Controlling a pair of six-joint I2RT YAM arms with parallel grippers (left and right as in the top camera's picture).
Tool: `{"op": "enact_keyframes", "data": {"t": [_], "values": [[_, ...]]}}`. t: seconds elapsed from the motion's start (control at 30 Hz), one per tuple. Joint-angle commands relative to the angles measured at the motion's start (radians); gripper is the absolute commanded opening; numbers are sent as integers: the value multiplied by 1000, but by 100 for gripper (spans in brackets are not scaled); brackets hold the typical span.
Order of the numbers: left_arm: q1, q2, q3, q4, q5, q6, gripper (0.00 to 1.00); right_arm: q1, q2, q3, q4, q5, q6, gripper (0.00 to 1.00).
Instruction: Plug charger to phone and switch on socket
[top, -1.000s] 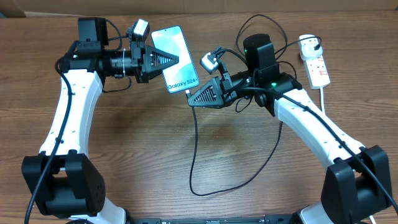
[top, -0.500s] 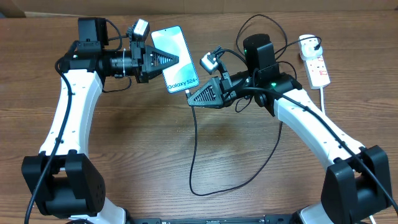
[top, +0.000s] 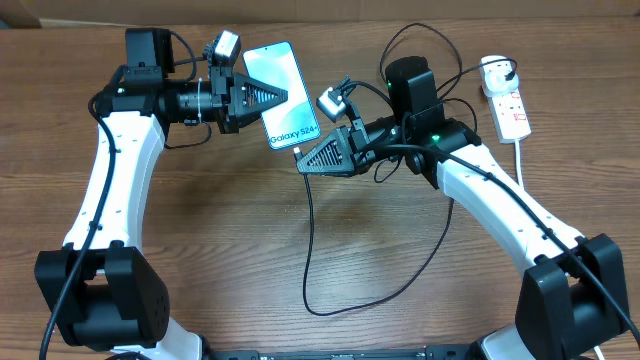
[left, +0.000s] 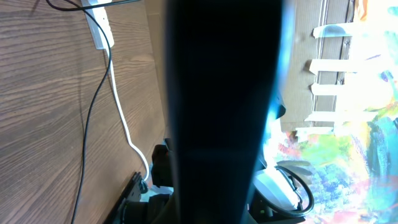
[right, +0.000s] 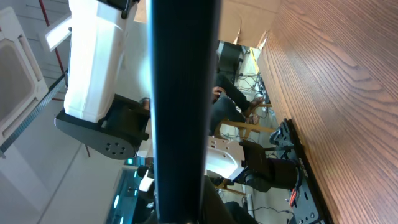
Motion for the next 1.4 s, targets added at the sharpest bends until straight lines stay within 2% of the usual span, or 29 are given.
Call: {"op": "enact_keyframes", "data": {"t": [0.0, 0.23, 1.37], "values": [[-1, -11, 2, 3, 24, 0, 5, 3, -8, 16, 8, -6, 6, 4], [-1, -11, 2, 3, 24, 0, 4, 3, -8, 16, 81, -32, 54, 4], [-1, -11, 2, 3, 51, -26, 4, -5, -6, 16, 77, -20, 53, 4]]}}
